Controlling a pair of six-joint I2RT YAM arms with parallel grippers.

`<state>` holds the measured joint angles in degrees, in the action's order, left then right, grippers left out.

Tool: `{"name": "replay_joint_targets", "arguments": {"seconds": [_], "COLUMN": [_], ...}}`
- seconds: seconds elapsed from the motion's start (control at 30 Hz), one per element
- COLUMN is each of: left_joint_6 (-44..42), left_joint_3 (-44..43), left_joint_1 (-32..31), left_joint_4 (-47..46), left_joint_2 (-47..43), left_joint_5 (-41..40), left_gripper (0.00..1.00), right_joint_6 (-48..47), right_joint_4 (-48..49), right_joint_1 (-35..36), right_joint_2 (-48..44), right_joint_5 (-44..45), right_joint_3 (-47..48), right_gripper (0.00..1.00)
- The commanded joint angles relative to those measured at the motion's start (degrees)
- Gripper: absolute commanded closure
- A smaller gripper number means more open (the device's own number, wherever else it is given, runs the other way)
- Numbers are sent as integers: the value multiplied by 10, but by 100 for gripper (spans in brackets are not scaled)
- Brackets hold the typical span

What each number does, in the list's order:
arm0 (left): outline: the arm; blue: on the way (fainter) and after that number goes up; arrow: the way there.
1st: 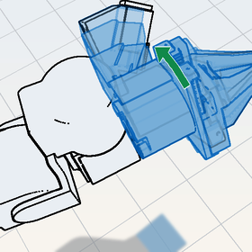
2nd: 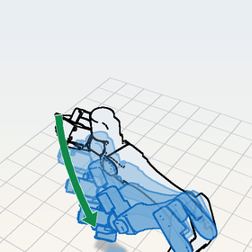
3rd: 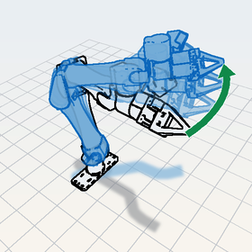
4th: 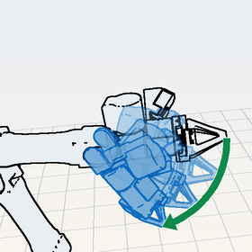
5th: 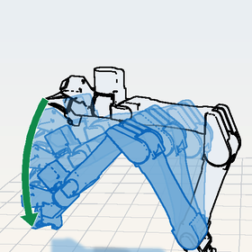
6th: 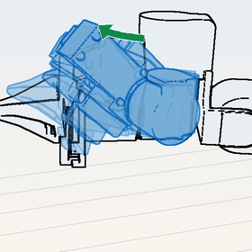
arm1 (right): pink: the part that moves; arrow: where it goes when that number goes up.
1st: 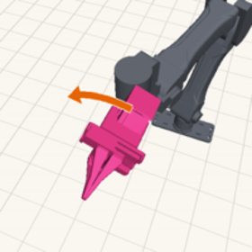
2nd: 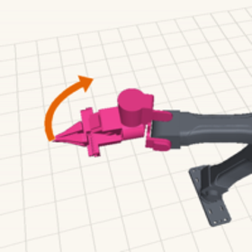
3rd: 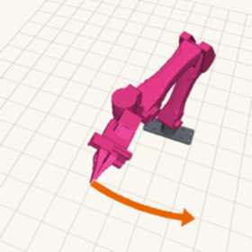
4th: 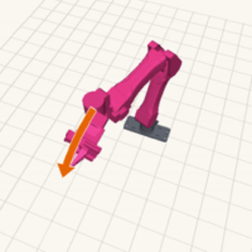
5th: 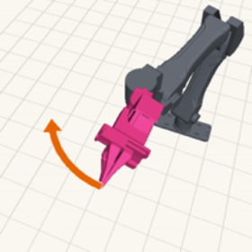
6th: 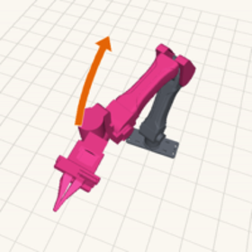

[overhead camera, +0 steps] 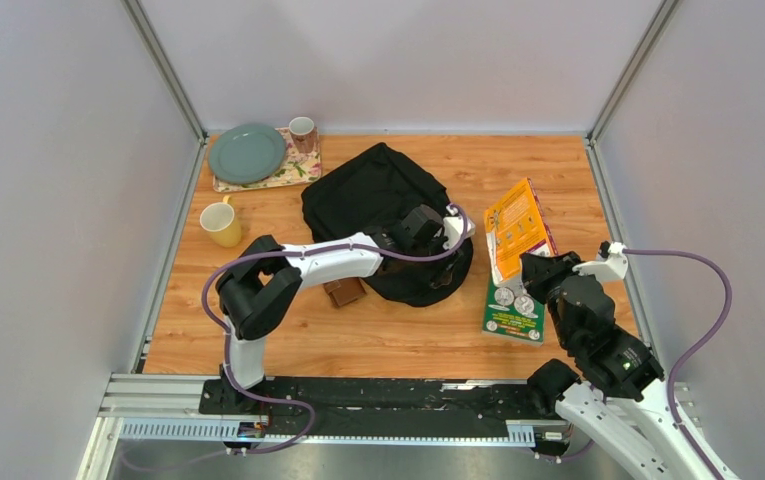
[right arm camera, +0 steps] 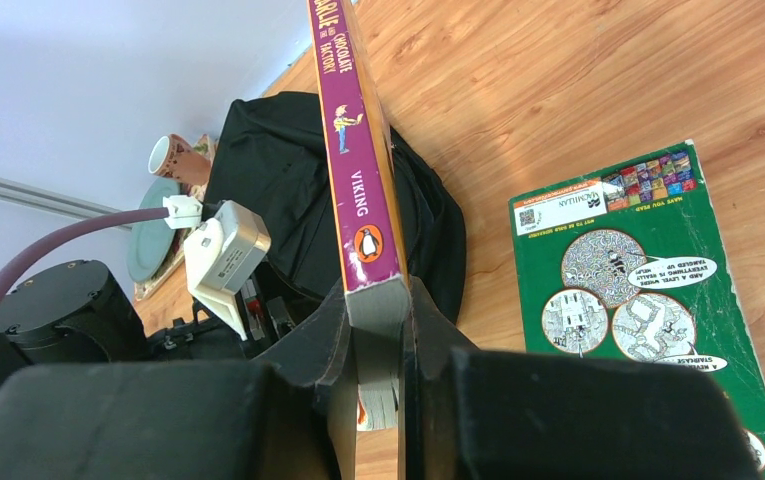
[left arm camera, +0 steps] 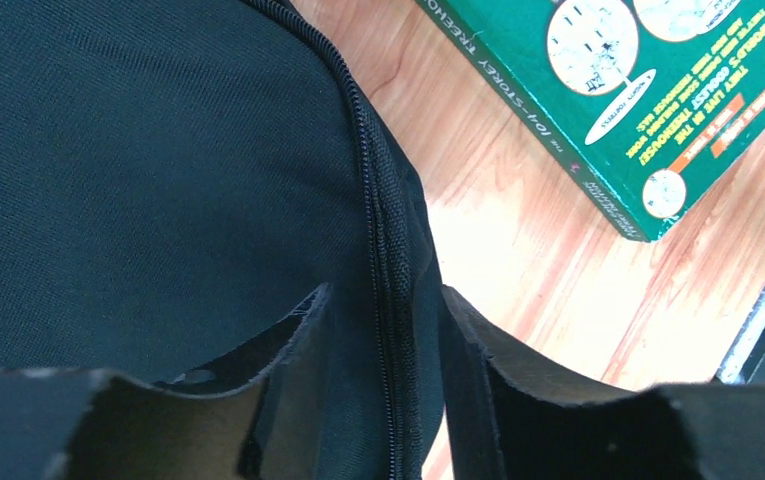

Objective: Pack the student bag
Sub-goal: Place the book in the student bag.

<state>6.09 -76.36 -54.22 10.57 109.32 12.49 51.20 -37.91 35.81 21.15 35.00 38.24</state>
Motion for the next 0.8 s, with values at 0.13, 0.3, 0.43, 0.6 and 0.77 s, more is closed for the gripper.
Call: {"name": "replay_joint_targets", "arguments": {"seconds": [0.13, 0.3, 0.43, 0.6, 0.77], "left_joint_6": [6, 4, 3, 5, 10], "left_joint_3": [-15, -13, -14, -11, -13], "left_joint_1": [7, 11, 15, 20, 25], "left_joint_4": [-2, -2, -1, -4, 0], "left_joint_2": [2, -9, -18, -34, -61], "left_joint_5": [-2, 3, 10, 36, 49], "left_gripper": [62, 77, 94, 100, 100], "right_joint_6": [10, 10, 14, 14, 10], "right_joint_4": [35, 35, 34, 35, 34], "right_joint_1": [0, 0, -1, -1, 0], "right_joint_2": [-10, -8, -3, -2, -1], "right_joint_5": [9, 10, 7, 6, 3], "right_joint_3": [3, 1, 1, 2, 6], "right_gripper": [98, 98, 98, 98, 98]}}
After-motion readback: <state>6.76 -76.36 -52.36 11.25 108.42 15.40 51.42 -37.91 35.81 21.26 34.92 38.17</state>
